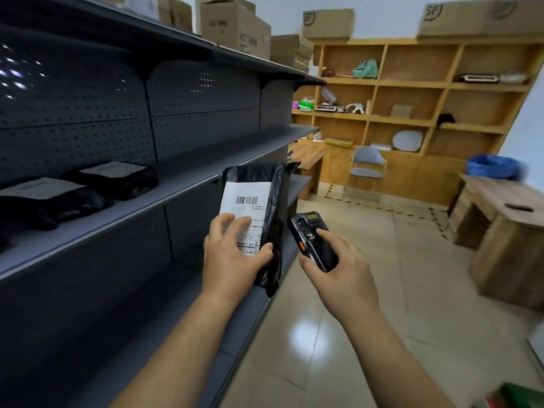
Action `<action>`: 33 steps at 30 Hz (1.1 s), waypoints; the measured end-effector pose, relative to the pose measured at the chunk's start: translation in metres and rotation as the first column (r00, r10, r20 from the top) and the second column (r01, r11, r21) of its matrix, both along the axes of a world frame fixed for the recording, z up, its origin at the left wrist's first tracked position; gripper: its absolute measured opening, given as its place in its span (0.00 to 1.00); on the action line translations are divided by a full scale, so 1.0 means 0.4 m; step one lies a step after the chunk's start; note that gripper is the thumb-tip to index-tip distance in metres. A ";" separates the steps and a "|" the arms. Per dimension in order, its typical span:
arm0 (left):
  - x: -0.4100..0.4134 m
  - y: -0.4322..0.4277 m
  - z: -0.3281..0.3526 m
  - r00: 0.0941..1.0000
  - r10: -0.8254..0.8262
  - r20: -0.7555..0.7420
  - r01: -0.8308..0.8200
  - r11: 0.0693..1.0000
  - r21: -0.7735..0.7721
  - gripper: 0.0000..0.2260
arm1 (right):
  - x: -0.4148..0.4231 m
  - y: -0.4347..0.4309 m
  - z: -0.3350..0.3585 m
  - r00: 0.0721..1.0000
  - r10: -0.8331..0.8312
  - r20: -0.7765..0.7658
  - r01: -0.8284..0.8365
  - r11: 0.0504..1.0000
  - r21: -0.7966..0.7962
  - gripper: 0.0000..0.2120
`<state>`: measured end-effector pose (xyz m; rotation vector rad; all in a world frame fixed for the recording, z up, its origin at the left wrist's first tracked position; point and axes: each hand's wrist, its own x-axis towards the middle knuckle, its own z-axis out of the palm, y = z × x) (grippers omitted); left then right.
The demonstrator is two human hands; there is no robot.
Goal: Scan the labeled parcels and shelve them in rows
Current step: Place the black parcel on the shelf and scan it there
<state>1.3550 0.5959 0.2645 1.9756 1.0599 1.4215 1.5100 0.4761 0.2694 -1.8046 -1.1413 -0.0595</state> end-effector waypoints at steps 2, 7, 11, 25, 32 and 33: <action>0.085 0.065 0.011 1.000 -0.024 0.009 0.024 1.000 -0.005 0.28 | 0.075 0.055 0.008 1.000 -0.024 -0.005 0.024 1.000 -0.019 0.26; 0.233 0.217 0.025 0.999 -0.039 -0.030 0.040 0.999 0.014 0.27 | 0.234 0.199 0.000 0.998 -0.027 -0.052 0.027 1.000 0.002 0.25; 0.303 0.357 0.044 0.997 0.074 -0.015 -0.073 0.996 0.042 0.25 | 0.340 0.365 0.003 0.997 0.067 -0.049 -0.065 0.997 0.045 0.24; 0.300 0.669 0.237 0.751 0.660 0.005 -0.658 0.748 0.084 0.24 | 0.472 1.014 0.126 0.791 0.612 0.016 -0.609 0.785 0.117 0.26; 0.230 0.806 0.263 0.604 0.795 -0.062 -0.794 0.606 0.046 0.22 | 0.426 1.250 0.128 0.696 0.718 0.024 -0.715 0.690 0.111 0.25; 0.227 0.830 0.260 0.593 0.802 -0.071 -0.802 0.596 0.033 0.22 | 0.415 1.278 0.126 0.683 0.730 0.027 -0.729 0.677 0.102 0.25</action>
